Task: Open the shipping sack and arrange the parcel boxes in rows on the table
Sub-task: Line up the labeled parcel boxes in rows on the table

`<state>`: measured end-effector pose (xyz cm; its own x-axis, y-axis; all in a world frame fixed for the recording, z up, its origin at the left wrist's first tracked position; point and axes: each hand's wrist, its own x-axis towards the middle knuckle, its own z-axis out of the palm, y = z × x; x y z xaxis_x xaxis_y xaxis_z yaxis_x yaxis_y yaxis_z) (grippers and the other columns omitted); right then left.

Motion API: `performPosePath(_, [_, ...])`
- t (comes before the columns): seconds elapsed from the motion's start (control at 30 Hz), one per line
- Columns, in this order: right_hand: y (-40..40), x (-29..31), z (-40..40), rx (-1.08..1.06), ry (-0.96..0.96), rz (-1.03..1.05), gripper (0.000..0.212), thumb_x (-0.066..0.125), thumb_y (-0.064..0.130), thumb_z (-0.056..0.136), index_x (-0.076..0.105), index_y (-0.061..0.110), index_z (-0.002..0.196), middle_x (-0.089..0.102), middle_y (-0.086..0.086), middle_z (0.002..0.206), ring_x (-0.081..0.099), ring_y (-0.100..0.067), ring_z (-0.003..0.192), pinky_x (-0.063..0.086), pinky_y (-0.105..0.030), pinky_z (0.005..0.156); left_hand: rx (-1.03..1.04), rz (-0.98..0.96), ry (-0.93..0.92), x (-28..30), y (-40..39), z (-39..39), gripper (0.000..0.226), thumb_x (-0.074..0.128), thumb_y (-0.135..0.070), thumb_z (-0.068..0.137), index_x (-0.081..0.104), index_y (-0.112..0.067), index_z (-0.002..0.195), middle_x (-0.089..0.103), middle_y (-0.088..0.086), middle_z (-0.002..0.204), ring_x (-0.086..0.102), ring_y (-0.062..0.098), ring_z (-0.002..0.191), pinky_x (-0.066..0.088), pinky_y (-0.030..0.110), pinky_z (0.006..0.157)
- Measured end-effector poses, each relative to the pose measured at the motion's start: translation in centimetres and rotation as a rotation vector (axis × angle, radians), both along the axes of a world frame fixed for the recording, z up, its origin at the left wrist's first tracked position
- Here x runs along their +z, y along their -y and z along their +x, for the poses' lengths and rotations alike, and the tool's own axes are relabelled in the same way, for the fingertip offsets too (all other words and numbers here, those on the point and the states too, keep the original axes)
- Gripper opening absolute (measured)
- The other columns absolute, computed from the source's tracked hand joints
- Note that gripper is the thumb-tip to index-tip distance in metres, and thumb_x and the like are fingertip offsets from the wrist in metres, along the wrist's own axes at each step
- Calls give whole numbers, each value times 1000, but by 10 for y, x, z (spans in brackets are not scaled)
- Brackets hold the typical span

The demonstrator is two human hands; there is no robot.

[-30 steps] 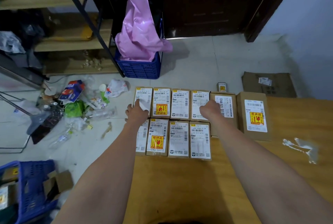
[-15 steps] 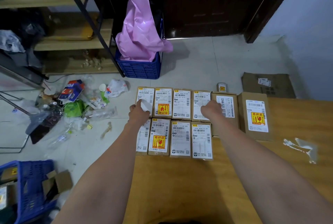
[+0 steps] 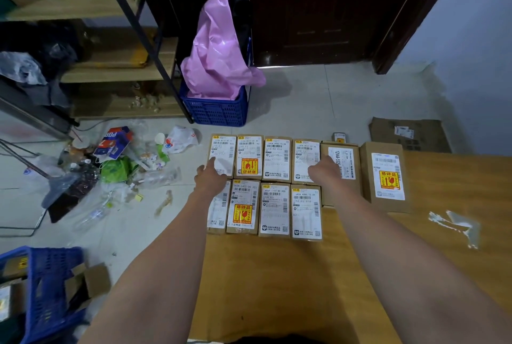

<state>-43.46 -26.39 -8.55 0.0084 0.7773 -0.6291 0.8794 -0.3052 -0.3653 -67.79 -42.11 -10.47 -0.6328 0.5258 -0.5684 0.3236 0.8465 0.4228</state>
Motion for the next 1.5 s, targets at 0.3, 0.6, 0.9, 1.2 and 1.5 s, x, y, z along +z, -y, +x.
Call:
performPosePath(0.3, [35,19,17,104,78,-38,28,51,5,88,61,5,113,57,-4,81,53,-16,65,46,-27,58,124,-53,56,0,39,11,72,52,-24,91,15,-30,153,39,22,145,40,41,131,38,56,107])
performPosePath(0.6, [62,25,22,133,110,-81,37,45,9,91,55,8,127,58,-5,95,51,-18,63,52,-32,63,293,26,281,-3,70,18,80,53,-16,94,3,-19,156,46,14,148,50,37,129,43,51,107])
performPosePath(0.9, [79,24,30,148,139,-95,29,46,9,94,55,-1,120,47,-5,71,45,-17,58,52,-32,73,341,32,358,-18,83,17,45,53,-20,90,41,-17,133,59,5,127,57,33,117,45,44,94])
performPosePath(1.2, [82,33,28,128,102,-113,32,46,6,93,54,-1,123,63,-10,94,52,-18,65,49,-31,71,326,10,355,-8,84,24,50,51,-15,95,33,-11,142,54,10,136,55,33,121,44,40,92])
performPosePath(1.5, [73,46,37,146,94,-128,36,44,5,91,52,2,126,56,-7,92,55,-20,73,46,-29,65,197,-3,144,-2,62,21,62,54,-31,85,37,-15,142,49,18,139,49,39,124,42,51,105])
